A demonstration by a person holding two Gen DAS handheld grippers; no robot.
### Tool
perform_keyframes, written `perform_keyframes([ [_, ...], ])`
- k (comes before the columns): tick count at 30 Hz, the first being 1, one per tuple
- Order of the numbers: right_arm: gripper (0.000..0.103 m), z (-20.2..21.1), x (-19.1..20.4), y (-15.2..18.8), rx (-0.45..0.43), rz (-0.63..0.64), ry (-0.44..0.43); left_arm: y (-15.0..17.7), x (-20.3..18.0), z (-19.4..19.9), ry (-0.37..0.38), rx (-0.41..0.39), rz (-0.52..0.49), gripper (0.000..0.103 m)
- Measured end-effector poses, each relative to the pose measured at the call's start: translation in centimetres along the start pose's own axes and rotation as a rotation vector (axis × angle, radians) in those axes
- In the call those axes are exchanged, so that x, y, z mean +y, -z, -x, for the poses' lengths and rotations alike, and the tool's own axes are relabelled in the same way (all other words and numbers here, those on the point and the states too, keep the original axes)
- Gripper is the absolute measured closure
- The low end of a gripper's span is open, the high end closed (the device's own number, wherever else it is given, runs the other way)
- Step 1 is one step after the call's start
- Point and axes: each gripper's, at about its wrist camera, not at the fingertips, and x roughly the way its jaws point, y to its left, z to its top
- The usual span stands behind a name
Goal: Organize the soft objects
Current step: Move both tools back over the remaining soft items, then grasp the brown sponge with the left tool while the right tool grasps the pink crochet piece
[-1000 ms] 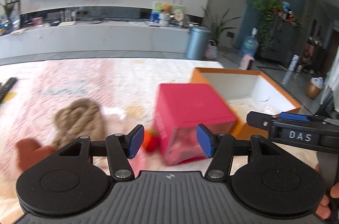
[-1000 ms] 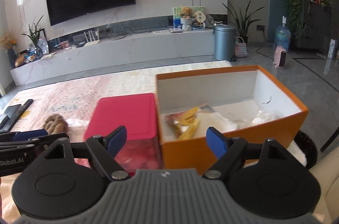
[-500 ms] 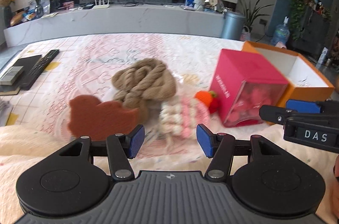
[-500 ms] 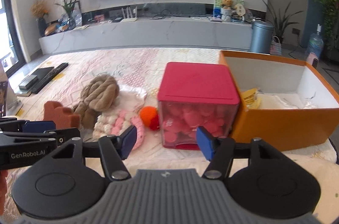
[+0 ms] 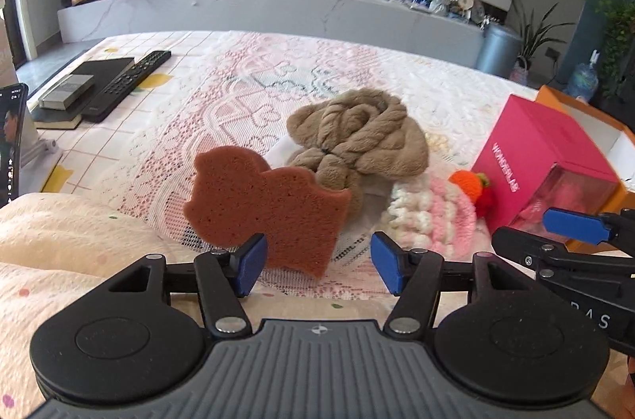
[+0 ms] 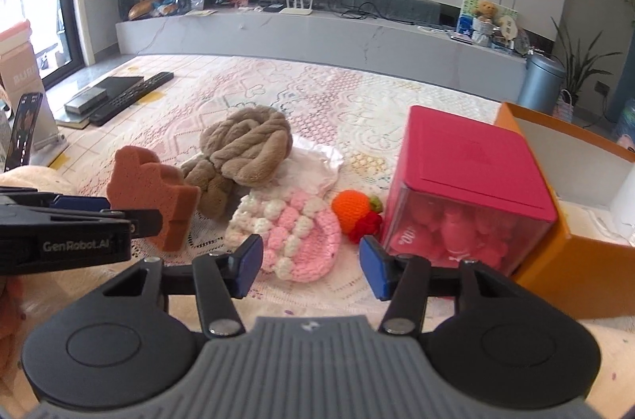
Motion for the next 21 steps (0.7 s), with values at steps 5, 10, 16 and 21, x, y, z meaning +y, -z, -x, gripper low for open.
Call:
perform_keyframes([
  [5,0.049,-3.0,0.3,-0.1,0.065,0.045,-0.027,-0.1,-0.2,-1.0,-0.014,0.003,-0.011,0.03],
  [10,0.035,-5.1,1.6,0.0,0.086,0.151,-0.056,-0.4,0.1,-1.7,-0.025,0.002,0.018,0.026],
  [16,0.026,-7.2,2.7,-0.5,0.078,0.249,-0.081,-0.3,0.3,-2.2,-0.036,0.026,0.037,0.026],
  [21,0.022,-9.4,2.9,-0.3,0.131,0.239,-0.107,-0.3,-0.1,-2.9,-0.07,0.043,0.034,0.026],
])
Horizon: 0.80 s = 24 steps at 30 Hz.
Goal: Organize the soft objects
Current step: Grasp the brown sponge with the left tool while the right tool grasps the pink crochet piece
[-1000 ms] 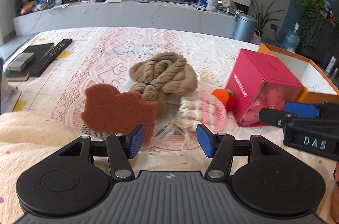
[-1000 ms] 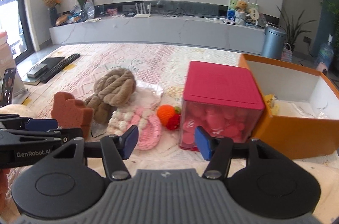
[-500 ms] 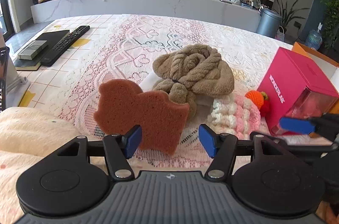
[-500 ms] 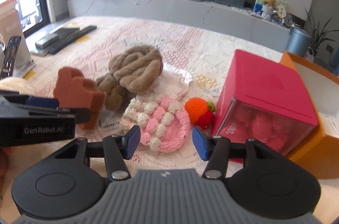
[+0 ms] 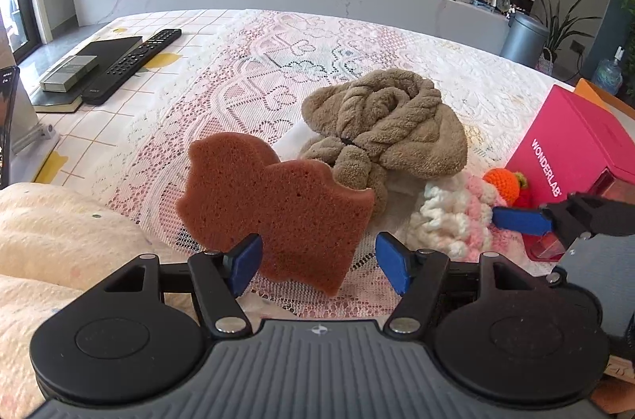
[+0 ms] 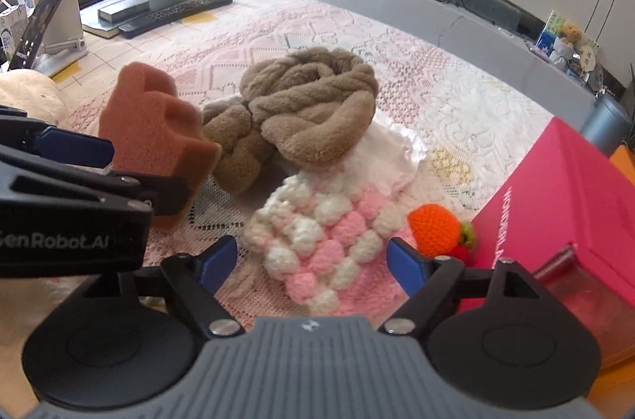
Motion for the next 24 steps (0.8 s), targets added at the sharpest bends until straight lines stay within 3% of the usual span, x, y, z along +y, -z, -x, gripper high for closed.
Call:
perform_keyframes([
  [5,0.047,-0.7,-0.9,0.7,0.021,-0.06,-0.003,-0.1,-1.4,-1.0,-0.056,0.008,-0.036,0.021],
  [14,0.055,-0.4,-0.6,1.2,0.006,-0.051,0.013,0.0,-4.3,-3.1,-0.236,0.029,-0.132,0.017],
  [15,0.055,-0.4,-0.6,1.2,0.005,-0.051,0.014,0.0,-4.5,-3.1,-0.248,0.029,-0.137,0.018],
  [16,0.056,-0.4,-0.5,1.2,0.003,-0.05,0.017,0.0,-4.5,-3.1,-0.26,0.028,-0.141,0.029],
  [18,0.059,-0.3,-0.6,1.3,0.0,-0.053,0.021,0.1,-4.4,-2.8,-0.272,0.019,-0.133,0.04],
  [24,0.07,0.3,-1.0,1.4,-0.009,-0.083,0.016,0.2,-3.2,-1.3,-0.221,-0.006,-0.07,0.047],
])
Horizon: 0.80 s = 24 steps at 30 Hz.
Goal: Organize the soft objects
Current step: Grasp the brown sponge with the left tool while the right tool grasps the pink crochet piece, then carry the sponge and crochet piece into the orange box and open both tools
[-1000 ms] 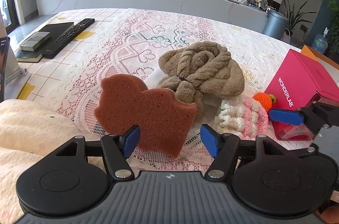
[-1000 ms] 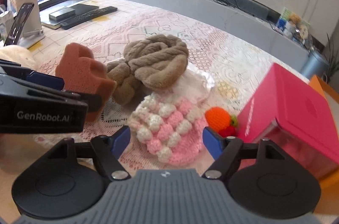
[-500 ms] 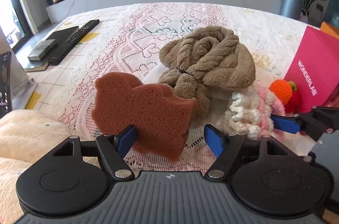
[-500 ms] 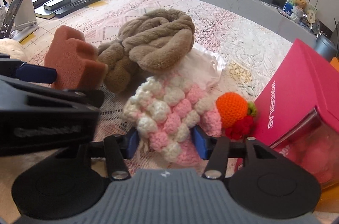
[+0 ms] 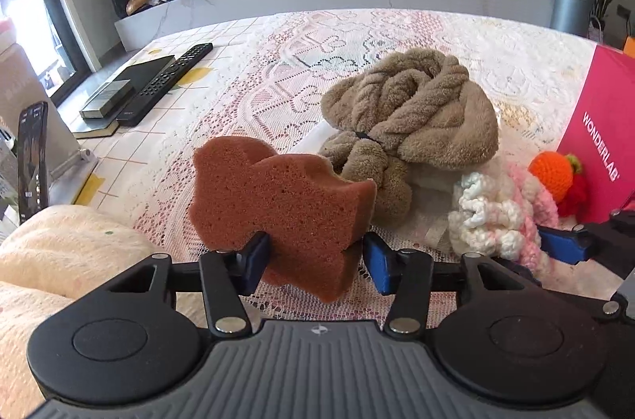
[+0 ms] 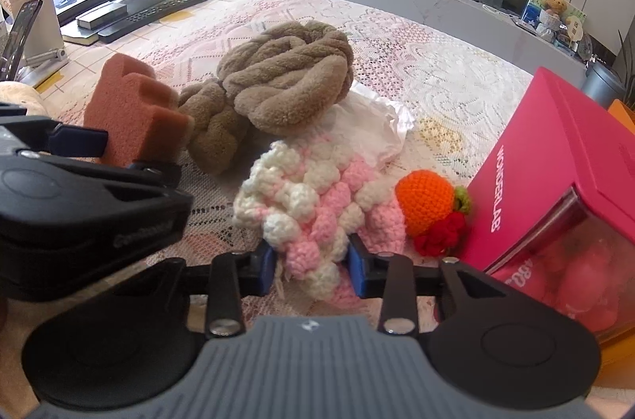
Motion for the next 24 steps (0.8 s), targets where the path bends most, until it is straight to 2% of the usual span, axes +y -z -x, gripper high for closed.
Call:
perform_keyframes([
  [3,0.073,0.8,0.2,0.1,-0.008,0.011,-0.001,0.2,0.6,1.3,0.01,-0.028,0.017,0.054],
  [6,0.074,2.0,0.3,0.2,-0.014,0.006,-0.014,0.3,1.5,2.5,0.035,-0.053,0.044,0.057],
  [13,0.074,5.3,-0.3,0.2,-0.045,-0.041,-0.04,1.2,3.2,5.6,0.088,-0.125,0.093,0.059],
  [18,0.074,8.1,-1.2,0.0,-0.083,-0.114,-0.089,1.3,3.9,8.0,0.132,-0.191,0.12,0.059],
  [24,0.074,11.5,-3.1,-0.3,-0.138,-0.186,-0.097,0.8,3.4,10.3,0.224,-0.225,0.118,0.059],
])
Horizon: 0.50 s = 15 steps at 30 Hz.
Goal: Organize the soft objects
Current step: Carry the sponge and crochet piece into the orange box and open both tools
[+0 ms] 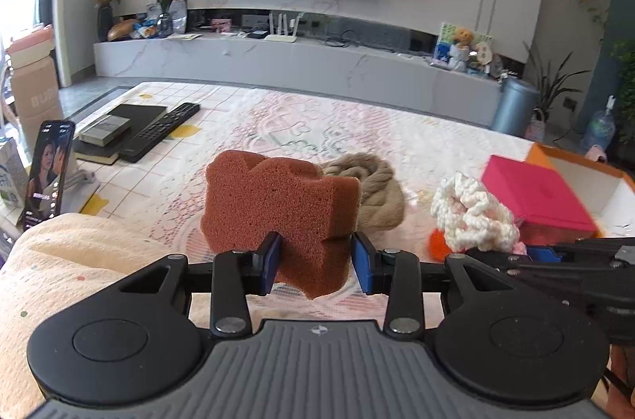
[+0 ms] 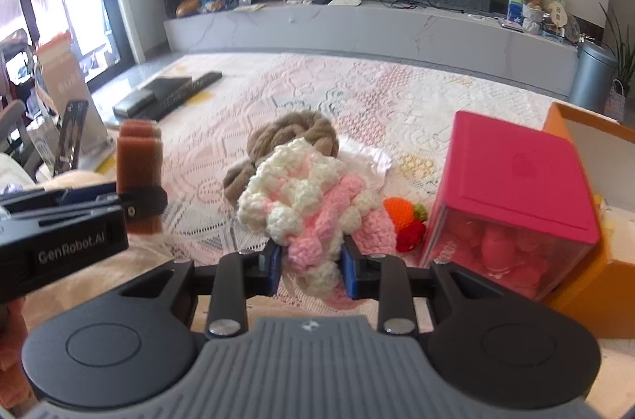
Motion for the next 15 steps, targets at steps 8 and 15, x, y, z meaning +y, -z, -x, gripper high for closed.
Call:
perform_keyframes([
  [8,0.074,4.8,-4.3,-1.4,-0.057,-0.108,0.015,-1.7,-3.3,1.9,0.175,-0.042,-0.039,0.059],
  [15,0.074,8.2,-9.3,-3.0,-0.086,-0.158,0.105,-4.4,-7.8,1.8,0.357,-0.064,-0.09,0.059],
])
